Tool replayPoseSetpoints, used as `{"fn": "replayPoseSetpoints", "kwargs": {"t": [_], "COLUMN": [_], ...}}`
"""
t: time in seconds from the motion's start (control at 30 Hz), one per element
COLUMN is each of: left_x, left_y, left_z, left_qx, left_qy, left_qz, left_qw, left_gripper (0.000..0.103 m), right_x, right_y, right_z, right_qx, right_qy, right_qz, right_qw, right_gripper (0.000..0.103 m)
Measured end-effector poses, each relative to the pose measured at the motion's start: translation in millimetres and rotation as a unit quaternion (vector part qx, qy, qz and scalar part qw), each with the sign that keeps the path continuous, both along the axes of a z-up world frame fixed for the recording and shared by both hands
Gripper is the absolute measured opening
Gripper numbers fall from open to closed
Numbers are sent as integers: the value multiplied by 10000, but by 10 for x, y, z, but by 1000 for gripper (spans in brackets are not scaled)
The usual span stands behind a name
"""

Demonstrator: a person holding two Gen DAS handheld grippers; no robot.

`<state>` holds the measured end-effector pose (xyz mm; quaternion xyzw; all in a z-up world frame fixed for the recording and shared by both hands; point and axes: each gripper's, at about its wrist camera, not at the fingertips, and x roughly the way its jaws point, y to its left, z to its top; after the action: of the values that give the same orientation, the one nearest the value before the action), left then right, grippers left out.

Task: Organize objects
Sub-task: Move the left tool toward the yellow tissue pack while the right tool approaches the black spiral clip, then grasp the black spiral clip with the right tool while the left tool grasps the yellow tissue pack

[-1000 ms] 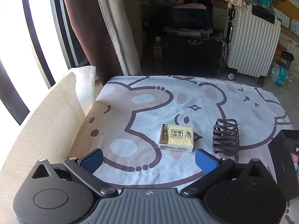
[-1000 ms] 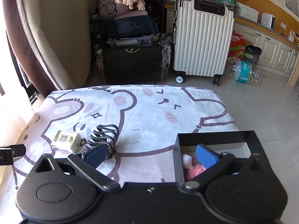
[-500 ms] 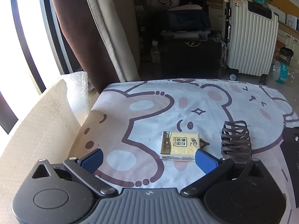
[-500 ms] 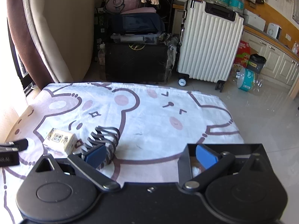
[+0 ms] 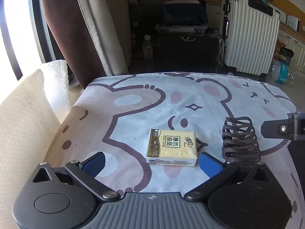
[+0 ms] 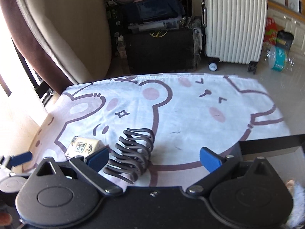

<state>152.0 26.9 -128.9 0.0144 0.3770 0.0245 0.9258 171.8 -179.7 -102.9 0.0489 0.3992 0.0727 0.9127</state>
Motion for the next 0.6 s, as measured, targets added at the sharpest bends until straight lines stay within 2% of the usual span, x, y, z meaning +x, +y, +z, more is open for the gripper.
{"fn": "replayPoseSetpoints", "kwargs": {"t": [0.3,0.6], "left_x": [130,261], "left_y": [-101,-156], "left_z": [-194,-340], "left_qx": [69,94], "left_qy": [-42,3], "left_qz": [-210,-328], "left_qw": [9997,9994], "left_gripper": [103,103], "right_x": [242,427], "right_y": [42,60], "right_z": [-256,-512], "right_qx": [741,1126], "right_qy": [452,852], "right_qz": [-167,-264], "right_qw": [9961,9896], "right_gripper": [95,86]}}
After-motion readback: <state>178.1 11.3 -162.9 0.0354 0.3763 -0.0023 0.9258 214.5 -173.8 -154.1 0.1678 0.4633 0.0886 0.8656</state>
